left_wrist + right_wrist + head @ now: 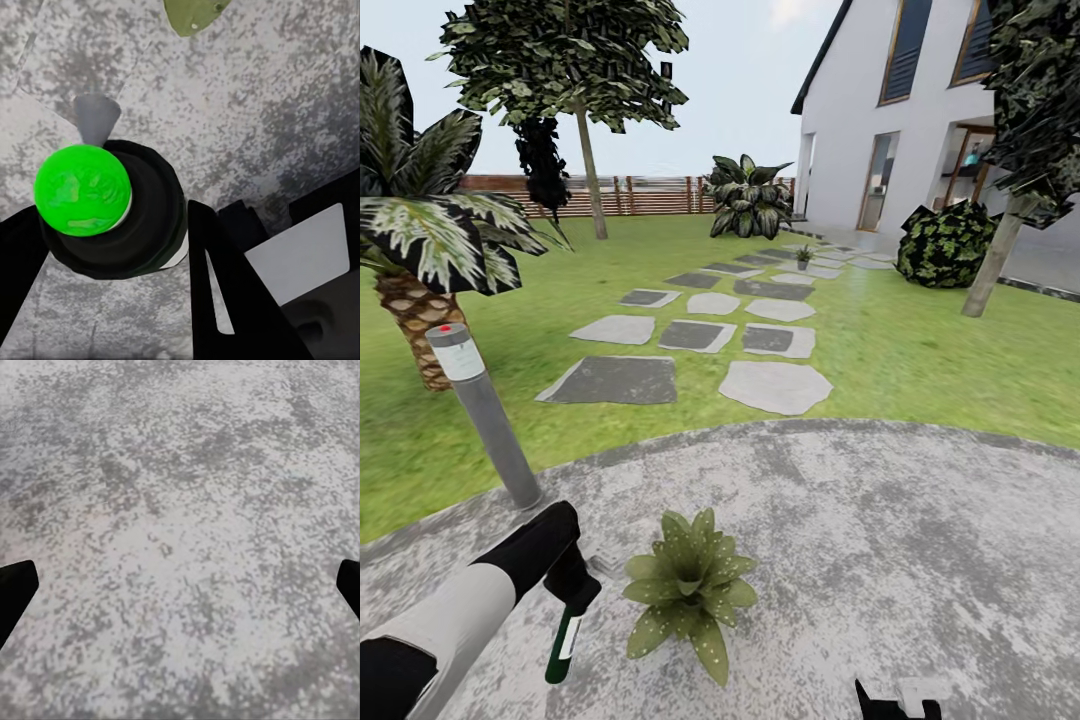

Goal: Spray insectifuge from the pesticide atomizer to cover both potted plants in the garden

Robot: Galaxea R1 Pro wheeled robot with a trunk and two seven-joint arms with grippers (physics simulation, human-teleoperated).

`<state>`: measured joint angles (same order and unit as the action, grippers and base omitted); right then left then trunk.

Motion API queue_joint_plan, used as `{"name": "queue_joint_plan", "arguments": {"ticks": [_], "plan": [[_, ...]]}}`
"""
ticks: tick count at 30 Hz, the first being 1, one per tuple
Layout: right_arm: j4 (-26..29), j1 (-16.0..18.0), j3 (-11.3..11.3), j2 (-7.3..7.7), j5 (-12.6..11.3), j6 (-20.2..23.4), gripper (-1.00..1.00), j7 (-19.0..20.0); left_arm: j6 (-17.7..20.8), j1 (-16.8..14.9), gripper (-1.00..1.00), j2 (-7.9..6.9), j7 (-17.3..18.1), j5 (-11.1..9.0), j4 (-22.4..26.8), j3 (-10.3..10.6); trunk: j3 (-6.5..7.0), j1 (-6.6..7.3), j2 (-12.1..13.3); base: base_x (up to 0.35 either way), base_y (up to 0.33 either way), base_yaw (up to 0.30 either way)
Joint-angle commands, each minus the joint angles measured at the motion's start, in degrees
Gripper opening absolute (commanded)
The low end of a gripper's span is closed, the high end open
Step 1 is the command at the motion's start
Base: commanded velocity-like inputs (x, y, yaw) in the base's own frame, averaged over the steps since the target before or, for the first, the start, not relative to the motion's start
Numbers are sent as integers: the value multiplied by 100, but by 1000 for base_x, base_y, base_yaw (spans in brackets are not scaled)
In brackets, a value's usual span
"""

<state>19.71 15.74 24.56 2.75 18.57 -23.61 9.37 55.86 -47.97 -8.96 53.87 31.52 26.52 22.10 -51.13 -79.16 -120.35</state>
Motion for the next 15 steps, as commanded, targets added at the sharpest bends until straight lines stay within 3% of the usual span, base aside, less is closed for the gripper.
{"name": "queue_joint_plan", "arguments": {"ticks": [1,4,8,15], "plan": [[-2,2,49,-3,24,-21,100,45,12,-14,-100,7,61,56,12,13,-5,1,-2,6,36,0],[-2,5,49,-3,24,-21,100,46,19,-42,-100,16,62,56,14,6,-5,1,-2,119,186,-26],[-2,1,49,-3,24,-21,100,45,19,2,-100,8,53,64,6,14,-5,1,-2,49,240,-235],[-2,5,37,-3,50,-21,100,47,12,16,-100,13,53,73,7,1,-5,1,-2,1,21,-22]]}}
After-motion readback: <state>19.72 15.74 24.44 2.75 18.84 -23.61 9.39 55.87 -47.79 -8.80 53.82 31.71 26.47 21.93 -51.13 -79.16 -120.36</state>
